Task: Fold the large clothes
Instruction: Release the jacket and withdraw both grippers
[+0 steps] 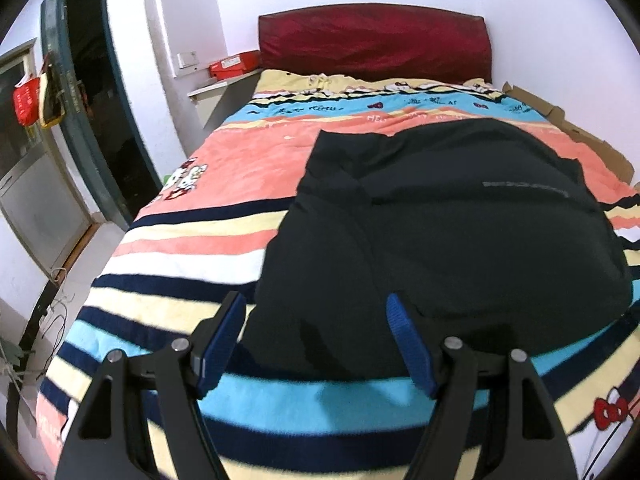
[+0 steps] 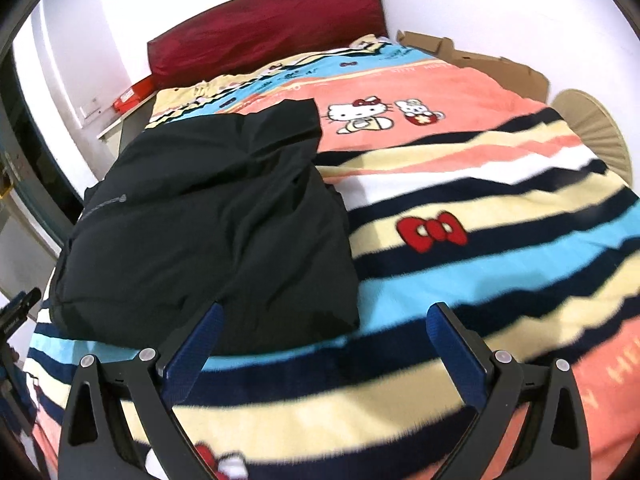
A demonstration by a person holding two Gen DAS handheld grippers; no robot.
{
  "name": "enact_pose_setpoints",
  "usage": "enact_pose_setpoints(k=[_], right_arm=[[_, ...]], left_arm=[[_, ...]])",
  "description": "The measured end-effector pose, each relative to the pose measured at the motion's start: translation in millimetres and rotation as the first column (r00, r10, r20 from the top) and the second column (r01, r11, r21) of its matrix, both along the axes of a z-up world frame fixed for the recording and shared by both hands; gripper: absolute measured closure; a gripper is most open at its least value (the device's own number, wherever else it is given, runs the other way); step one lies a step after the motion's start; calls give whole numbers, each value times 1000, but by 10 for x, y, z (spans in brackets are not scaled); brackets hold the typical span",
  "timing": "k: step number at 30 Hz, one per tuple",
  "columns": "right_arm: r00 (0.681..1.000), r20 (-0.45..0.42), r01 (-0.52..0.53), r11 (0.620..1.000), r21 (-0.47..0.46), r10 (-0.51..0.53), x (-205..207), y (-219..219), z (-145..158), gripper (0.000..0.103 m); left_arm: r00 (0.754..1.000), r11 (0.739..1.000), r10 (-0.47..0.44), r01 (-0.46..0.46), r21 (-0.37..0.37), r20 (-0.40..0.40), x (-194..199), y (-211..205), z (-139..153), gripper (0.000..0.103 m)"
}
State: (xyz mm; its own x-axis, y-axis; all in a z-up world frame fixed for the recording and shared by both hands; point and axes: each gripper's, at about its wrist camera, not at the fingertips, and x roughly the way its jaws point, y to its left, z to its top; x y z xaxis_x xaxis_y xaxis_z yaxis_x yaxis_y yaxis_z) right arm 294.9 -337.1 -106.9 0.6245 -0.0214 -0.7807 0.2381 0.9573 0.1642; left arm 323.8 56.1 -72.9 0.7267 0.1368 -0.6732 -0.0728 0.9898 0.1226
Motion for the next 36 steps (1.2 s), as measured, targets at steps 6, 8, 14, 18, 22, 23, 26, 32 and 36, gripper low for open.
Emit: enact_pose_setpoints(k=[6, 8, 14, 18, 22, 23, 26, 32, 36], right_arm=[[999, 29, 18, 1000, -1, -18, -496, 10, 251, 3], [999, 47, 20, 999, 27, -21, -700, 13, 323, 3], [995, 88, -42, 997, 66, 36, -1257, 160, 487, 3], [981, 146, -125, 992, -18, 127, -1579, 360, 565, 1], [961, 214, -161, 982, -95, 178, -1806, 480, 611, 1], [953, 234, -167, 979, -118, 191, -1850, 504, 629, 1], [930, 289, -183, 968, -170, 227, -1935, 557, 732, 1], [888, 401, -148, 966, -212, 225, -2072, 555, 914, 1], [919, 317, -177, 965, -195, 233, -1989, 563, 854, 1]], left_arm=[[998, 997, 64, -64, 32, 17, -541, 18, 194, 31], [997, 997, 74, -75, 17, 29, -766, 34, 263, 31], [999, 996, 42, -40, -76, 21, -1388, 23, 378, 31], [1000, 999, 17, -17, -49, 8, -1765, -47, 433, 31], [1000, 997, -1, 2, -74, 15, -2077, -44, 514, 31], [1000, 997, 4, -2, -81, 24, -2137, -38, 533, 31], [998, 993, 28, -22, -115, 59, -2323, -18, 616, 31], [996, 994, 40, -31, -107, 84, -2486, 71, 721, 31], [992, 992, 82, -71, -106, 98, -2585, 293, 779, 31]])
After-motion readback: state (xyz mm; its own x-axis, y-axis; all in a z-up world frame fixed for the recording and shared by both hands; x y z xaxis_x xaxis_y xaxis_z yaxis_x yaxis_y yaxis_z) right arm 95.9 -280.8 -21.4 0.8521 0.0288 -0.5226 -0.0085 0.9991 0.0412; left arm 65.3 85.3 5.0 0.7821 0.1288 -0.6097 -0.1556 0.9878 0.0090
